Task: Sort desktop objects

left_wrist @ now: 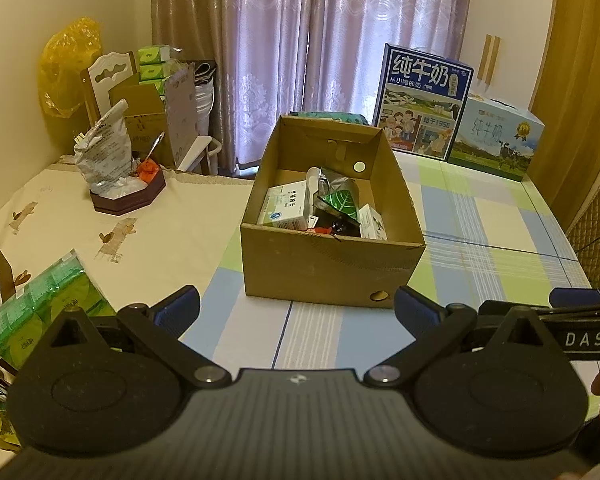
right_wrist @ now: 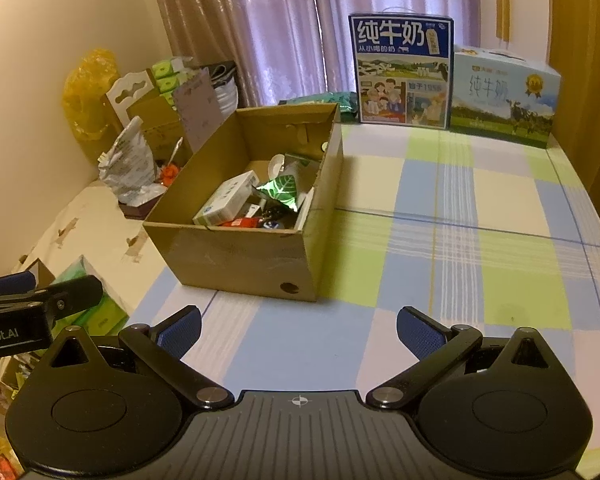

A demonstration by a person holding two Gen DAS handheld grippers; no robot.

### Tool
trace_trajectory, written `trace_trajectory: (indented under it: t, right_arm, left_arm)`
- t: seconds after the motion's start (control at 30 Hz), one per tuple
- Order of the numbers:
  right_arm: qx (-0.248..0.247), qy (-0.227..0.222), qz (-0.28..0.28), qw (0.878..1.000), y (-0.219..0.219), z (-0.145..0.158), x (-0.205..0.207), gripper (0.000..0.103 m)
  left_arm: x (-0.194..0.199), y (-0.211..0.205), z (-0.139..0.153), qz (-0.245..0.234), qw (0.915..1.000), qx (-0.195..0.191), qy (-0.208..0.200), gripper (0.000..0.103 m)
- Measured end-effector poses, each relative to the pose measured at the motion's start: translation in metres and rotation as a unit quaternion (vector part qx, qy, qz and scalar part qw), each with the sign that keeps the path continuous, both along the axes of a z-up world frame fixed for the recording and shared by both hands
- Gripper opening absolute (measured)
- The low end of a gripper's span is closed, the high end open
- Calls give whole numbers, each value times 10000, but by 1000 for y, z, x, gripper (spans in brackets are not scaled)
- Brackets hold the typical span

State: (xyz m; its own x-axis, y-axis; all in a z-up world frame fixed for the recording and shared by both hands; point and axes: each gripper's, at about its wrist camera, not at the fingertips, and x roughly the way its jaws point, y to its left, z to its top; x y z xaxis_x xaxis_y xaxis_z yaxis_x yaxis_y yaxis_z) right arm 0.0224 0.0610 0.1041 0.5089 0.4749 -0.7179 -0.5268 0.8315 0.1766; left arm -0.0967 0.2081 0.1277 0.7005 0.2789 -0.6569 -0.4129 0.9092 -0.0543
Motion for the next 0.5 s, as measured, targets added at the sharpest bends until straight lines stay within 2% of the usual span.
trace_trajectory:
  t: [0.5]
  right_arm:
    - [-23,92,4,10000,1,-8,2,101]
  left_arm:
    - [2,3,-8,8,10000,-42,50,102]
